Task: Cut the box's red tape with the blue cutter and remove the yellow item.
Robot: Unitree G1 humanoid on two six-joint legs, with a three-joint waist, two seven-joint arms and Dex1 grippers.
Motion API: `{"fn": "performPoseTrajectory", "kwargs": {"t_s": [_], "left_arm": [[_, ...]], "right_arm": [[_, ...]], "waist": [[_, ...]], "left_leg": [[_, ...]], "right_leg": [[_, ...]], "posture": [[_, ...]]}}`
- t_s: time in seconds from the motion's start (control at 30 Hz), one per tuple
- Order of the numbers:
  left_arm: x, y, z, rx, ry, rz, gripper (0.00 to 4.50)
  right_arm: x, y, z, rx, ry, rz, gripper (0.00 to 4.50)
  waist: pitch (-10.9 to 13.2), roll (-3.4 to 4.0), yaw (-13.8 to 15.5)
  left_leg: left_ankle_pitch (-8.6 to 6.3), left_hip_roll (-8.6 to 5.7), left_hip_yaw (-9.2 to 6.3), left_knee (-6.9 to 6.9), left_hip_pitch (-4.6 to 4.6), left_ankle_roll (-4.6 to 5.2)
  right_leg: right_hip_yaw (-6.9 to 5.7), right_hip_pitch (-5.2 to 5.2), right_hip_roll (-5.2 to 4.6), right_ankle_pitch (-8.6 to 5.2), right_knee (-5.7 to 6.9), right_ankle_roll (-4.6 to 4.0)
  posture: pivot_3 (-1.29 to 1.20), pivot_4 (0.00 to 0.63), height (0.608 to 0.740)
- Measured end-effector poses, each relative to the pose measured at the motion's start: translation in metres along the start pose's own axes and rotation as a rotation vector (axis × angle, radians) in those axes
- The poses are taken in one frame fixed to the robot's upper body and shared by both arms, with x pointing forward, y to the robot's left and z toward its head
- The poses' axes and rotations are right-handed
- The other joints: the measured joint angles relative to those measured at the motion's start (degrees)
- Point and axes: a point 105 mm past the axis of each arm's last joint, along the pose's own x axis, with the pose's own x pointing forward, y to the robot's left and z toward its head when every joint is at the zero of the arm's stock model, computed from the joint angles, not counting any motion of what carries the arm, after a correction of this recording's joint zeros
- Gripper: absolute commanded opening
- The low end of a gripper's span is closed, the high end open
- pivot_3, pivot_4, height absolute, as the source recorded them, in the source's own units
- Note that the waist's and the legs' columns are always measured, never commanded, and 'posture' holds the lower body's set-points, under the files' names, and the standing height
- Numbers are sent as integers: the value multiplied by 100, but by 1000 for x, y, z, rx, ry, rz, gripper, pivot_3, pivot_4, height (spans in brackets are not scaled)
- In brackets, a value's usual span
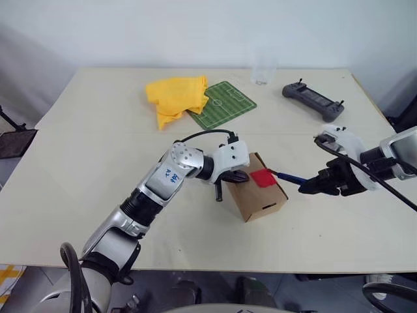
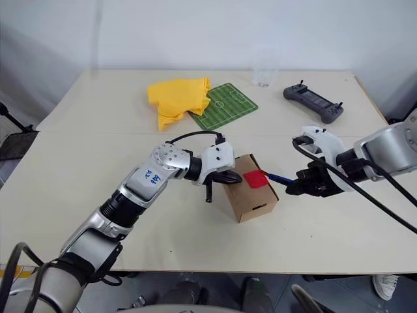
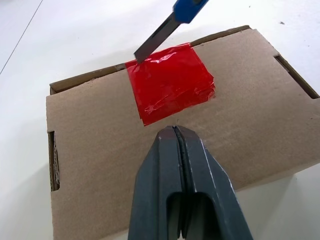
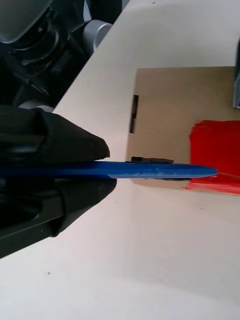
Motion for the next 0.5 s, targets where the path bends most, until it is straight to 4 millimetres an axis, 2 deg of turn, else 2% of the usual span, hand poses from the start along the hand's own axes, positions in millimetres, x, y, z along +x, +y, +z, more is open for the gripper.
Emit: {"fn": "performPoseTrajectory", "kwargs": {"t_s": [0.17, 0.5], "left_arm": [[0, 0, -1, -2, 0, 5, 0], [-2, -2, -1, -4, -6, 17, 0]], "right_arm": [[6, -6, -5, 20, 17, -23, 100], [5, -6, -8, 25, 33, -21, 100]], "waist": [[-11, -3, -2], [-12, -3, -7]], "left_leg": [[-2, 1, 19, 0, 4, 5], [-5, 6, 29, 0, 1, 8]], "right_leg": [[67, -5, 8, 6, -2, 11], [76, -13, 17, 7, -5, 13]], "posture": [[0, 150, 740], [0, 150, 740]]}}
